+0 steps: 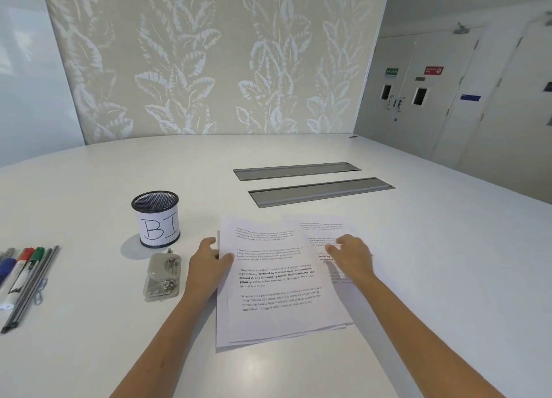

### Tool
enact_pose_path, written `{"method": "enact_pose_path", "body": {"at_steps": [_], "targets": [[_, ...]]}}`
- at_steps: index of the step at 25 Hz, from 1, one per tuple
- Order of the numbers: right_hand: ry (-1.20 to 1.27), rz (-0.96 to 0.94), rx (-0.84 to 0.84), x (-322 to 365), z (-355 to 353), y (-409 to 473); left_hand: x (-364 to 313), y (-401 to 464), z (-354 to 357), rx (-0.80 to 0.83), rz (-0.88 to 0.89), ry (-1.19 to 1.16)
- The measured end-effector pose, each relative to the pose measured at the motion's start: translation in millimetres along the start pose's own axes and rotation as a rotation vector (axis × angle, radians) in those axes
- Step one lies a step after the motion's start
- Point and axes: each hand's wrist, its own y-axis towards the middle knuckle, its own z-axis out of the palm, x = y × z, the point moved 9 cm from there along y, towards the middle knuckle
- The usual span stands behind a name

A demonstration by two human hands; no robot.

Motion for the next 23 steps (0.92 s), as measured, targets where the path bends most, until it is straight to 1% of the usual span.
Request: {"method": "enact_pose_path", "body": {"at_steps": [2, 4, 7, 10, 14, 17, 20, 22, 23], "targets": [[-0.263, 0.122, 0.000, -22, -14, 9, 1, 0, -1, -0.002, -0.002, -0.009], [-0.342, 0.220, 0.026, -39, -23, 12, 4, 3, 0, 0.004, 0.006, -0.028], [-0.331, 0.244, 0.055, -44, -20, 16, 5, 5, 1, 0.005, 0.019, -0.041], [-0.317, 0.244, 0.071, -41, -15, 21, -2, 2, 1, -0.007, 0.052, -0.006], [-0.353, 0.246, 0.102, -40, -19, 25, -4, 1, 0, -0.019, 0.071, 0.005], [-0.288, 0.261, 0.188, -43, -18, 28, -4, 0, 2, -0.016, 0.075, -0.004], [-0.197, 0.249, 0.265, -45, -14, 35, -9, -1, 0, -0.023, 0.107, 0.048], [-0.181, 0.226, 0.233, -42, -22, 36, -9, -1, 0, -0.025, 0.110, 0.053], [-0.187, 0.208, 0.179, -38, -31, 38, -9, -1, 0, -0.026, 0.111, 0.056]]}}
